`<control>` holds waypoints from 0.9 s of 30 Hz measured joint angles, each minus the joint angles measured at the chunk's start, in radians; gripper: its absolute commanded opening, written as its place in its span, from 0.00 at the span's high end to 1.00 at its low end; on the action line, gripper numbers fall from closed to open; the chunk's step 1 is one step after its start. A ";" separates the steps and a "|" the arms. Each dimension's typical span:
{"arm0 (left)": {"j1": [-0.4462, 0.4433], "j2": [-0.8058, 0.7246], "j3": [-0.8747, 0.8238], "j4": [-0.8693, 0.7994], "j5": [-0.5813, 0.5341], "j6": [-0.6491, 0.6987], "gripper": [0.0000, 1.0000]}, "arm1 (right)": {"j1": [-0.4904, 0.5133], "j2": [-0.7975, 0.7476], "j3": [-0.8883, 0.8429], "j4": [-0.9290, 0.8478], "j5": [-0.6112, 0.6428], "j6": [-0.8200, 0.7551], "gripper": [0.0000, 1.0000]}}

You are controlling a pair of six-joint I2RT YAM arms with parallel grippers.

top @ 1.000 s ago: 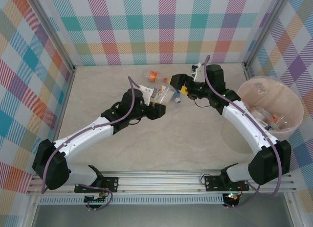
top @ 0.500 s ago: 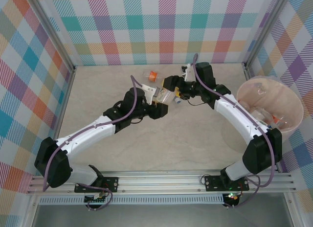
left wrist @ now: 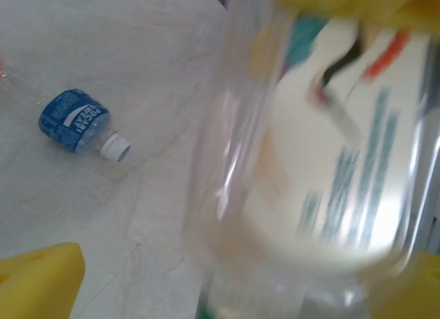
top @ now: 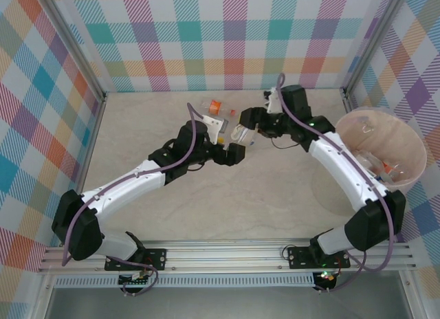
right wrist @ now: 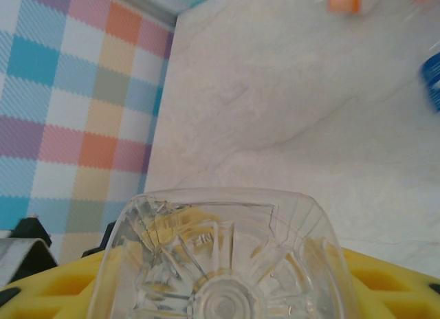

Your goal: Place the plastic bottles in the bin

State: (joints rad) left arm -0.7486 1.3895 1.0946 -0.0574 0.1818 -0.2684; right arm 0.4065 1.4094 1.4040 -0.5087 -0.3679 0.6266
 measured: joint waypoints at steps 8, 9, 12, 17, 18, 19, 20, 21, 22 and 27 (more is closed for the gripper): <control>-0.005 -0.104 -0.043 0.033 -0.158 -0.034 0.00 | -0.271 -0.229 0.181 -0.242 0.218 -0.183 0.49; -0.005 -0.105 -0.048 0.034 -0.182 -0.042 0.00 | -0.294 -0.244 0.211 -0.269 0.232 -0.201 0.49; 0.000 -0.104 -0.068 0.034 -0.256 -0.071 0.00 | -0.361 -0.262 0.343 -0.369 0.281 -0.278 0.48; 0.009 -0.093 -0.078 0.034 -0.327 -0.119 0.00 | -0.462 -0.204 0.558 -0.549 0.404 -0.384 0.51; 0.011 -0.090 -0.078 0.034 -0.334 -0.129 0.00 | -0.479 -0.189 0.587 -0.579 0.432 -0.402 0.51; 0.013 -0.088 -0.078 0.034 -0.335 -0.136 0.00 | -0.489 -0.176 0.607 -0.607 0.464 -0.416 0.51; 0.014 -0.084 -0.078 0.034 -0.339 -0.142 0.00 | -0.496 -0.164 0.627 -0.638 0.501 -0.431 0.51; 0.016 -0.080 -0.078 0.034 -0.340 -0.150 0.00 | -0.500 -0.149 0.649 -0.674 0.549 -0.445 0.51; 0.017 -0.076 -0.078 0.034 -0.341 -0.157 0.00 | -0.505 -0.135 0.668 -0.705 0.593 -0.458 0.51; 0.019 -0.047 -0.077 0.031 -0.337 -0.185 0.00 | -0.560 -0.055 0.761 -0.868 0.814 -0.514 0.51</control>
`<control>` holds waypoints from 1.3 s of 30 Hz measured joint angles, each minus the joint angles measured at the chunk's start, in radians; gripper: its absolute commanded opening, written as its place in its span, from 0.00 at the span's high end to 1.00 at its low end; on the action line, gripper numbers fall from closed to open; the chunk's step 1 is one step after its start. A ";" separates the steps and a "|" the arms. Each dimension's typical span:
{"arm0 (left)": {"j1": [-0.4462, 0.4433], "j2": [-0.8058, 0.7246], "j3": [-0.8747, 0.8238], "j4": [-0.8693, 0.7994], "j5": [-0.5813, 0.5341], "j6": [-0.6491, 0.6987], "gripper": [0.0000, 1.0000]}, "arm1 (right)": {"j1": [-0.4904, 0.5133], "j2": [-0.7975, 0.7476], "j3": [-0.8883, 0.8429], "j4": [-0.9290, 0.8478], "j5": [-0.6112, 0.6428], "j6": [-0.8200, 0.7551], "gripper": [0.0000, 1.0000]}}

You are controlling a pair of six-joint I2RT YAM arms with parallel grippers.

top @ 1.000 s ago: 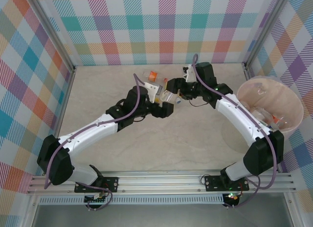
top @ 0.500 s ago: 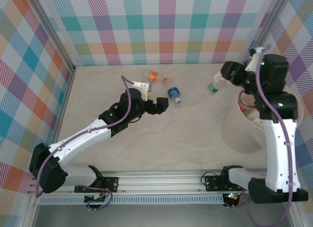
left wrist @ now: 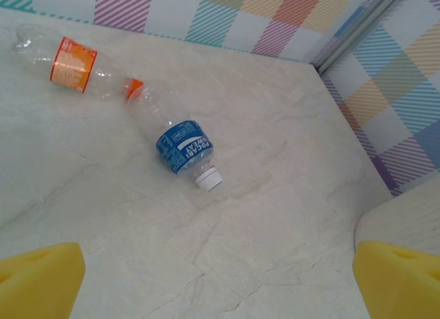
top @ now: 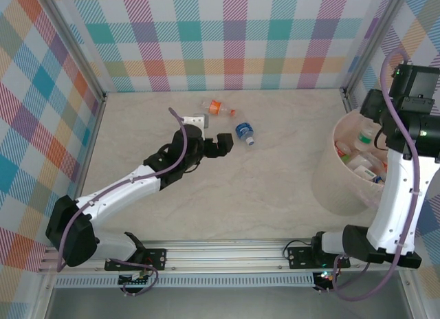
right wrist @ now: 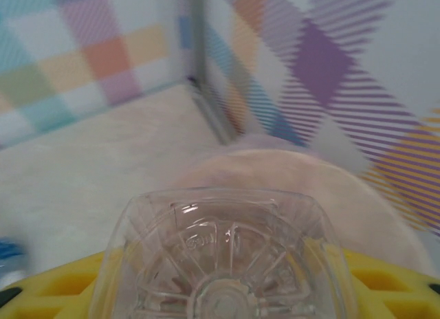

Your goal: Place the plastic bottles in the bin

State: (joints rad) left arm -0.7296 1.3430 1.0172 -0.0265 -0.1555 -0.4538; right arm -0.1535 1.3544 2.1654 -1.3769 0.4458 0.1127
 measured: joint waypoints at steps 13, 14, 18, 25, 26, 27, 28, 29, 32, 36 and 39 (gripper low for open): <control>0.006 0.075 0.059 -0.031 0.055 -0.045 0.00 | -0.177 0.026 -0.230 0.092 0.233 -0.227 0.50; 0.006 0.081 0.061 -0.030 0.061 -0.050 0.00 | -0.180 0.026 -0.234 0.124 0.229 -0.246 0.50; 0.006 0.097 0.061 -0.031 0.068 -0.063 0.00 | -0.181 0.046 -0.163 0.173 0.169 -0.268 0.48; 0.006 0.118 0.068 -0.031 0.069 -0.077 0.00 | -0.181 0.018 -0.206 0.312 0.100 -0.267 0.46; 0.006 0.123 0.071 -0.031 0.070 -0.078 0.00 | -0.181 -0.006 -0.278 0.354 0.090 -0.266 0.43; 0.006 0.128 0.074 -0.031 0.073 -0.078 0.00 | -0.181 -0.028 -0.354 0.393 0.077 -0.260 0.38; 0.006 0.131 0.076 -0.031 0.076 -0.079 0.00 | -0.181 -0.041 -0.409 0.414 0.065 -0.255 0.33; 0.006 0.134 0.078 -0.031 0.078 -0.079 0.00 | -0.181 -0.049 -0.463 0.424 0.049 -0.252 0.26; 0.006 0.136 0.079 -0.031 0.080 -0.081 0.00 | -0.181 -0.040 -0.530 0.418 0.014 -0.238 0.08; 0.006 0.137 0.080 -0.033 0.080 -0.081 0.00 | -0.181 -0.032 -0.527 0.406 0.013 -0.230 0.05; 0.006 0.142 0.080 -0.034 0.085 -0.082 0.00 | -0.181 -0.033 -0.525 0.404 0.010 -0.215 0.07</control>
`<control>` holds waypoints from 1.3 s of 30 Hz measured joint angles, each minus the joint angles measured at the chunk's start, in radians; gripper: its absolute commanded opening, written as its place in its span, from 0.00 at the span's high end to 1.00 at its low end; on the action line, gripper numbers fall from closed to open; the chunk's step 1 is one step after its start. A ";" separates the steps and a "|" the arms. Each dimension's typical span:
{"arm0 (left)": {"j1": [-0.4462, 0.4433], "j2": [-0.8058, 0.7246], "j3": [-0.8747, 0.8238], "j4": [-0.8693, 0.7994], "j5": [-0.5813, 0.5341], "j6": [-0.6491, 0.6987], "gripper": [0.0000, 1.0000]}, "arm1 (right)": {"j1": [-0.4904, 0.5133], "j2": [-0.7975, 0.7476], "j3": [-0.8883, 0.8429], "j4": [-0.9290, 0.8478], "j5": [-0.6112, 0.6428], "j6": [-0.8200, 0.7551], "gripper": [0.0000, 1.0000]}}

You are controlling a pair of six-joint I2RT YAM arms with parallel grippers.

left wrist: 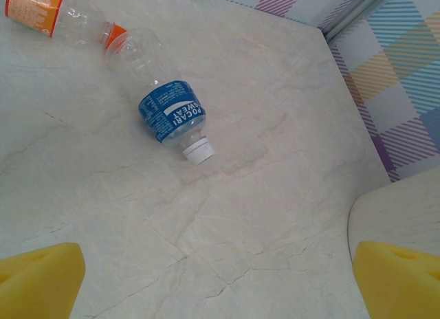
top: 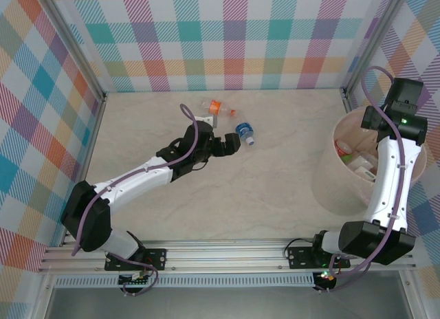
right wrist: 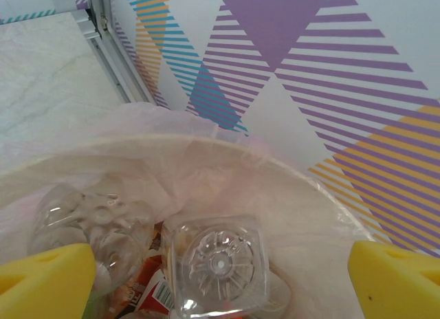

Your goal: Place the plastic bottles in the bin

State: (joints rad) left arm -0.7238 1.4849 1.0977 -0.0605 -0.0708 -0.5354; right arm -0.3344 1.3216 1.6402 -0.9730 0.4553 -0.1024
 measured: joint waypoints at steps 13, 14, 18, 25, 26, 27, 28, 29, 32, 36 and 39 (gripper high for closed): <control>0.000 0.019 0.014 -0.016 0.003 -0.014 0.00 | 0.001 0.011 0.063 -0.039 -0.200 0.102 0.00; 0.000 0.019 0.013 -0.016 -0.002 -0.021 0.00 | 0.003 0.011 0.066 -0.043 -0.226 0.112 0.00; 0.000 0.003 -0.005 -0.019 -0.049 -0.048 0.00 | 0.036 -0.007 0.093 -0.051 -0.340 0.159 0.00; 0.011 -0.084 -0.071 -0.075 -0.196 -0.115 0.00 | 0.297 -0.047 0.123 -0.005 -0.483 0.236 0.00; 0.017 -0.094 -0.076 -0.089 -0.220 -0.129 0.00 | 0.344 -0.039 0.127 0.011 -0.502 0.245 0.00; 0.022 -0.101 -0.079 -0.101 -0.240 -0.140 0.00 | 0.381 -0.028 0.129 0.025 -0.515 0.249 0.00; 0.028 -0.108 -0.080 -0.117 -0.263 -0.154 0.00 | 0.421 -0.011 0.131 0.044 -0.533 0.253 0.00; 0.034 -0.114 -0.081 -0.134 -0.286 -0.167 0.00 | 0.456 0.011 0.131 0.065 -0.549 0.256 0.00; 0.050 -0.138 -0.093 -0.180 -0.342 -0.210 0.00 | 0.537 0.091 0.129 0.116 -0.568 0.260 0.00; 0.074 -0.166 -0.142 -0.205 -0.358 -0.237 0.00 | 0.608 0.196 0.080 0.185 -0.576 0.260 0.00; 0.082 -0.167 -0.154 -0.229 -0.362 -0.252 0.00 | 0.640 0.279 0.043 0.209 -0.581 0.255 0.00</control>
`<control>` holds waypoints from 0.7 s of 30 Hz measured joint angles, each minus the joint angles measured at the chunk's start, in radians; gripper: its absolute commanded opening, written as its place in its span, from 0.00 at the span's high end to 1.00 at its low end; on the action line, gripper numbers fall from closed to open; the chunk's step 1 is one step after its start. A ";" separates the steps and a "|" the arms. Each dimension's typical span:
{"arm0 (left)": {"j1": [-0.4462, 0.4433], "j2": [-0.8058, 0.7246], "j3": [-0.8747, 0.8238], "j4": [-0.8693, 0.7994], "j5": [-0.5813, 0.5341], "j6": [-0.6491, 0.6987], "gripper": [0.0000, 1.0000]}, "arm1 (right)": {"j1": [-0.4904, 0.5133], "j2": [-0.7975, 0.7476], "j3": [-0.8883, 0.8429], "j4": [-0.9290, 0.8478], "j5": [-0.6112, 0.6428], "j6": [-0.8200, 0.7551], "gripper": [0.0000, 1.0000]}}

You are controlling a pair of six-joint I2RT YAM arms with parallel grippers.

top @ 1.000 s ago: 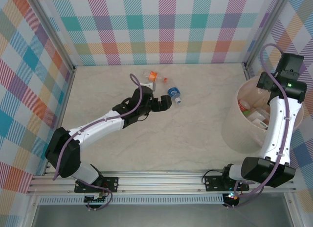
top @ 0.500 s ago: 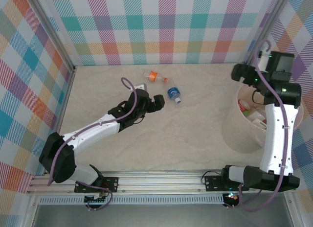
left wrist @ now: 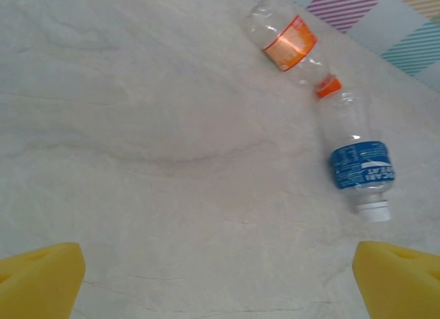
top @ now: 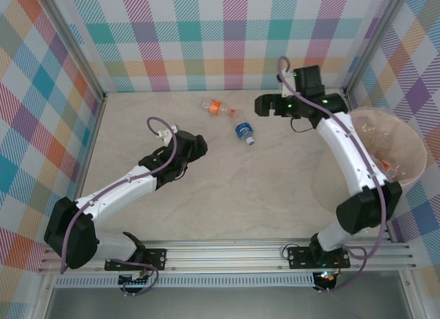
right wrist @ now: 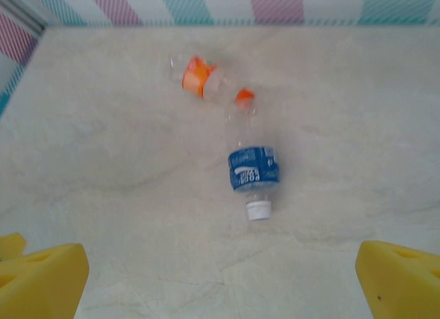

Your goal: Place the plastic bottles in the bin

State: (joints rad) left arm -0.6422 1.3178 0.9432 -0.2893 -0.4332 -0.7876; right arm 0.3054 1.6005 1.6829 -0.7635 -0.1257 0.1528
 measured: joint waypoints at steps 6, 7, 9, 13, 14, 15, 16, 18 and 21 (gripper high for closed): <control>0.003 -0.005 -0.014 -0.009 -0.033 -0.037 0.00 | 0.045 0.179 -0.013 0.049 -0.006 -0.015 0.01; 0.003 -0.010 -0.019 -0.014 -0.043 -0.048 0.00 | 0.050 0.204 -0.012 0.054 -0.003 -0.018 0.00; 0.004 -0.025 -0.037 -0.027 -0.070 -0.069 0.00 | 0.066 0.269 -0.007 0.071 0.009 -0.027 0.00; 0.005 -0.051 -0.070 -0.035 -0.100 -0.088 0.00 | 0.083 0.394 0.034 0.082 0.032 -0.034 0.00; 0.005 -0.056 -0.076 -0.035 -0.105 -0.088 0.00 | 0.086 0.424 0.053 0.083 0.035 -0.034 0.00; 0.005 -0.061 -0.081 -0.035 -0.109 -0.088 0.00 | 0.089 0.455 0.076 0.085 0.041 -0.033 0.00; 0.006 -0.065 -0.085 -0.033 -0.110 -0.088 0.00 | 0.089 0.479 0.093 0.090 0.043 -0.033 0.00; 0.008 -0.072 -0.094 -0.032 -0.112 -0.088 0.00 | 0.092 0.536 0.149 0.090 0.047 -0.032 0.00; 0.011 -0.077 -0.103 -0.031 -0.115 -0.088 0.00 | 0.097 0.625 0.254 0.085 0.059 -0.031 0.00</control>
State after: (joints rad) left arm -0.6312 1.2411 0.8402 -0.3202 -0.5484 -0.8753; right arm 0.4026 2.2253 1.9373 -0.6788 -0.0669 0.1215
